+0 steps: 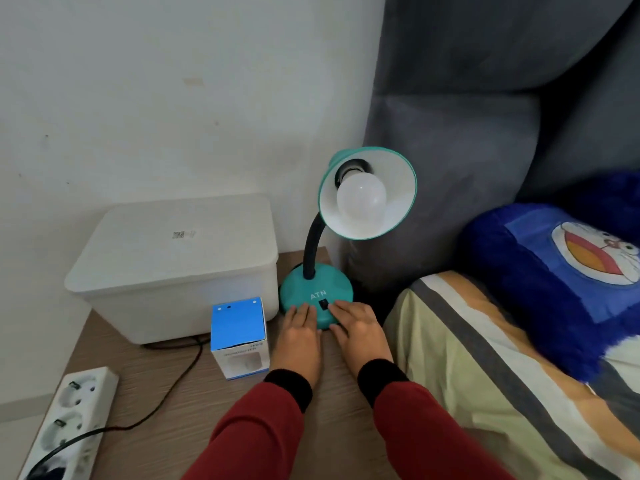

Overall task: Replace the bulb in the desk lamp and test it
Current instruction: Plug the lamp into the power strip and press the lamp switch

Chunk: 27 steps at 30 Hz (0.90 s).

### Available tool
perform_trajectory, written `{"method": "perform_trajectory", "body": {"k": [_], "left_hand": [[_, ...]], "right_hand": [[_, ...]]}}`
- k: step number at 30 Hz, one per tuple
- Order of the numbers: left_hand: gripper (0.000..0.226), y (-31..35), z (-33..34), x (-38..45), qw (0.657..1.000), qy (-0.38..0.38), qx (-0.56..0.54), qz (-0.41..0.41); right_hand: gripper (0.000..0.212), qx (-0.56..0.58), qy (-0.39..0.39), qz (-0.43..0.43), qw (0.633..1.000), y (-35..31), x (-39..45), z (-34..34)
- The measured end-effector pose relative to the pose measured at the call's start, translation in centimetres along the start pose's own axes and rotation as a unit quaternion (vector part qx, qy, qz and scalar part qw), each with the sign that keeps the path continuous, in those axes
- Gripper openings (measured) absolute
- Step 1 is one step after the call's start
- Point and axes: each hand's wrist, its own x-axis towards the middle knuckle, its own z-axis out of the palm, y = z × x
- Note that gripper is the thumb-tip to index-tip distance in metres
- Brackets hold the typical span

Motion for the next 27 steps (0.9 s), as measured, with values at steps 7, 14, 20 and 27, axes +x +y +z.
{"method": "perform_trajectory", "body": {"k": [7, 14, 20, 27], "left_hand": [[0.039, -0.6, 1.5, 0.7, 0.990, 0.075, -0.120, -0.017], [0.032, -1.1, 2.1, 1.2, 0.982, 0.139, -0.117, -0.058], [0.039, -0.6, 1.3, 0.7, 0.971, 0.136, -0.190, -0.056], [0.034, -0.3, 1.0, 0.9, 0.958, 0.126, -0.236, -0.104]], "right_hand": [[0.032, 0.063, 0.088, 0.001, 0.994, 0.6, 0.2, 1.4], [0.032, 0.084, 0.087, 0.004, 0.993, 0.6, 0.4, 1.6], [0.032, 0.077, 0.097, -0.004, 0.992, 0.4, 0.5, 1.5], [0.026, 0.047, 0.081, -0.015, 0.995, 0.5, 0.7, 1.5]]}}
